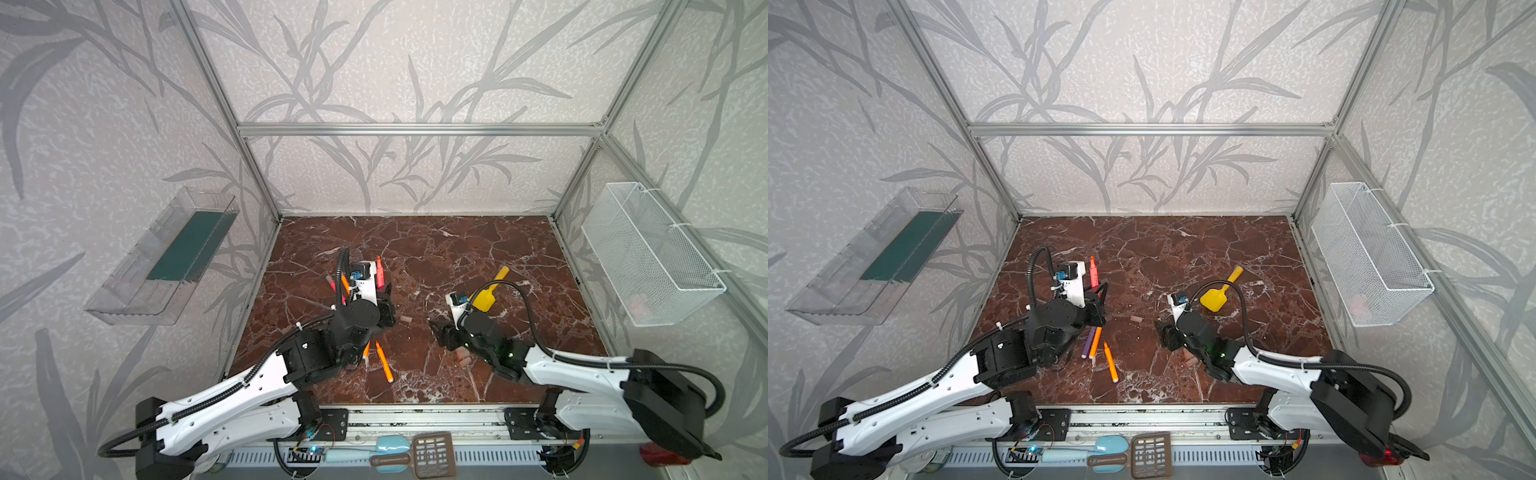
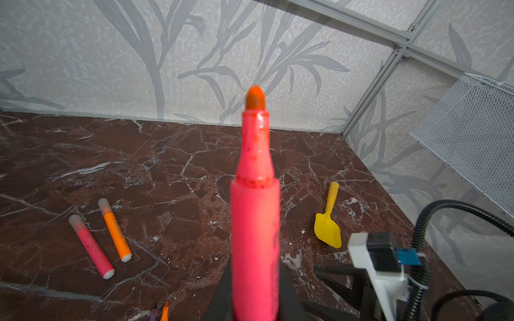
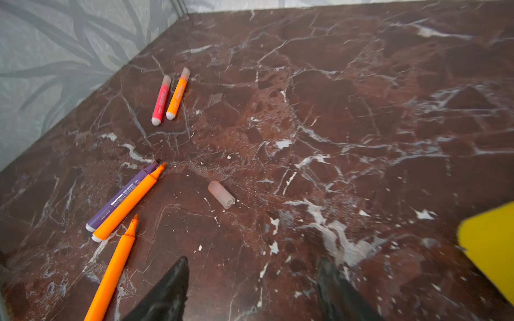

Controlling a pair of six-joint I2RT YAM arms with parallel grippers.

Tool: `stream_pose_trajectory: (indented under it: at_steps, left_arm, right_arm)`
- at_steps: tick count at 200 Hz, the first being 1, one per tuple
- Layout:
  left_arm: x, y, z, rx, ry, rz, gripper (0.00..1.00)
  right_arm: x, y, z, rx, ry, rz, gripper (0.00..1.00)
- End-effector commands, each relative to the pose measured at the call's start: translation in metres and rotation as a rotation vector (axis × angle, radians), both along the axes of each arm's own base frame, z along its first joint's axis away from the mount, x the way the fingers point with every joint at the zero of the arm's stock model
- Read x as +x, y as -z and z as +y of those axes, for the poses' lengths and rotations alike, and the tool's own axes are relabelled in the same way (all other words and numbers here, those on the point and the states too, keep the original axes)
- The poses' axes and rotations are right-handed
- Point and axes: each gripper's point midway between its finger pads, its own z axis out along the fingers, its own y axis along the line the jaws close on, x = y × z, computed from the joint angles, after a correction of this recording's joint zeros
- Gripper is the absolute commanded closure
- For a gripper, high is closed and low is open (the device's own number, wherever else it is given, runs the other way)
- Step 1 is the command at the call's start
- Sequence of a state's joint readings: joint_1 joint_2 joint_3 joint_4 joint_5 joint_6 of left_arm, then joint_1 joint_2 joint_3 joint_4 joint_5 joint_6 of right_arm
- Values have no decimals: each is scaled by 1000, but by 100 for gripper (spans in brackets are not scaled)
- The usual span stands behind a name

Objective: Insert the pens into the pen caps
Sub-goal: 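Lower the open right gripper over the pale cap on the table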

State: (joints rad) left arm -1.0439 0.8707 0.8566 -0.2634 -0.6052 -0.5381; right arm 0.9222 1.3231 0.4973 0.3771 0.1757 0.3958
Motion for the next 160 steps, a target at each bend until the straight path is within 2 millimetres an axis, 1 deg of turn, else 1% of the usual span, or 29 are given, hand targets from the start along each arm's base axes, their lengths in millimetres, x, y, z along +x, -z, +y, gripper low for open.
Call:
stream_pose_trajectory:
  at_steps: [1, 18, 32, 46, 49, 52, 61, 78, 95, 117, 135, 160]
  left_arm:
    - [4, 1, 8, -9, -44, -23, 100]
    - [5, 10, 11, 13, -60, -19, 100]
    - [7, 22, 17, 36, -80, -14, 100]
    - [10, 41, 27, 34, -120, 12, 100]
    - [11, 46, 30, 30, -130, 20, 100]
    - [12, 50, 33, 24, -140, 27, 100]
    - [14, 66, 38, 13, -143, 57, 100]
    - [20, 95, 47, -26, -130, 120, 100]
    - [22, 114, 61, -39, -165, 153, 100]
    - [21, 125, 74, -39, -204, 164, 100]
    - [20, 128, 78, -37, -210, 170, 100]
    - [21, 129, 78, -24, -210, 174, 100]
  right_arm:
    - [3, 2, 36, -18, -122, 39, 33]
    - [6, 17, 55, -55, -182, 81, 35]
    - [10, 30, 66, -113, -216, 101, 37]
    - [16, 41, 72, -170, -224, 123, 38]
    - [18, 40, 73, -176, -225, 121, 38]
    - [18, 50, 73, -201, -229, 138, 38]
    - [21, 59, 76, -235, -236, 155, 40]
    - [22, 69, 84, -271, -265, 180, 43]
    - [26, 76, 85, -305, -266, 192, 44]
    - [28, 85, 83, -349, -264, 206, 47]
    - [27, 91, 82, -369, -266, 221, 51]
    - [27, 93, 79, -385, -255, 222, 54]
